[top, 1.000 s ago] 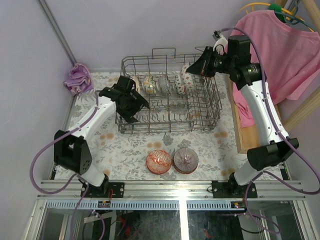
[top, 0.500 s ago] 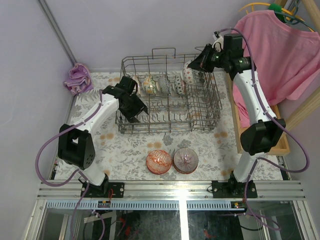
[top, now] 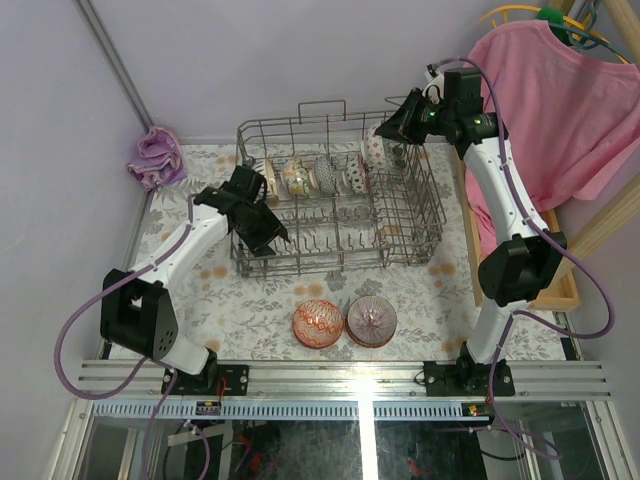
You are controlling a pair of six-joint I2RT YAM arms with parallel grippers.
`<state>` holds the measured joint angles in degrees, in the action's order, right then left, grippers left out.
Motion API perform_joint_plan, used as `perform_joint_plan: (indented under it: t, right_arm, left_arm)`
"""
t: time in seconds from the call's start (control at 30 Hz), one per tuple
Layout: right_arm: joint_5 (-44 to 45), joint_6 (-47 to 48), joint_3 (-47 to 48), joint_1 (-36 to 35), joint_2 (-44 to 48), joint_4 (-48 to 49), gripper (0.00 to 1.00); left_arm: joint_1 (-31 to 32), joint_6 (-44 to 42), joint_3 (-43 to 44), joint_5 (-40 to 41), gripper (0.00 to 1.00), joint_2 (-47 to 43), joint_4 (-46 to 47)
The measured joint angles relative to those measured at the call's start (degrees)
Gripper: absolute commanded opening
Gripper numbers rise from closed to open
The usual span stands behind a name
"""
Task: Load the bowls into the dish rack
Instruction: Adjust the dish rack at the center of the board.
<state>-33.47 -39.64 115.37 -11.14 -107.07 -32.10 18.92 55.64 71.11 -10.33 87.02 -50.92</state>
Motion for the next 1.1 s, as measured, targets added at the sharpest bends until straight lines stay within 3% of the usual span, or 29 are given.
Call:
perform_joint_plan:
  t: [0.73, 0.93, 1.1]
  right_arm:
    - [0.2, -0.5, -4.7, -3.0, 2.1, 1.6, 0.00]
    - [0.9, -0.4, -4.6, -4.8, 2.1, 1.2, 0.00]
    - [0.9, -0.5, -4.6, -5.6, 2.1, 1.1, 0.00]
  left_arm:
    - [-2.3, -1.0, -8.3, 0.3, 0.47, -9.7, -1.3]
    - [-3.3, -2.6, -5.6, 0.4, 0.60, -8.7, -6.6]
    - [-3.4, -4.4, 5.1, -0.6, 0.72, -3.2, -10.0]
